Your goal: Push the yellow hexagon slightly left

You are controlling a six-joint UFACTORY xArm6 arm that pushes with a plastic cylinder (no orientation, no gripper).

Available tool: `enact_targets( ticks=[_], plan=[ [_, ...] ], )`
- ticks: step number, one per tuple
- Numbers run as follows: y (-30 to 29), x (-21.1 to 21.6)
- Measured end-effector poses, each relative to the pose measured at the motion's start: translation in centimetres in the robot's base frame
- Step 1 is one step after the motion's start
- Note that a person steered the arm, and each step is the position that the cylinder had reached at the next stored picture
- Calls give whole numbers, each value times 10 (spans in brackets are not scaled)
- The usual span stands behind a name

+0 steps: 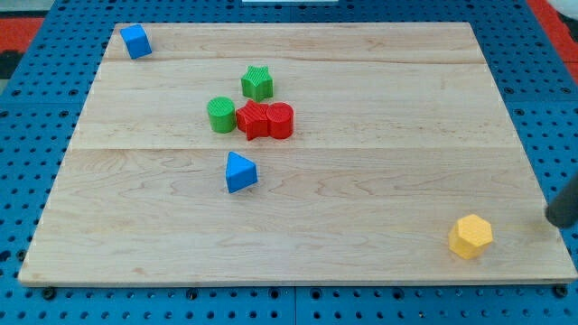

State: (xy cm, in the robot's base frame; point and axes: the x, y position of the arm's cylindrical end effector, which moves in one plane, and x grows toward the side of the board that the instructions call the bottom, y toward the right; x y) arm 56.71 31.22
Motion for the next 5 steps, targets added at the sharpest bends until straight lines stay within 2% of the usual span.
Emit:
enact_targets(
  ticks=[1, 2, 3, 4, 5],
  plan=[
    [33, 4],
    [-31, 42],
    [-74, 48],
    [-98, 7],
    [-126, -9]
  ],
)
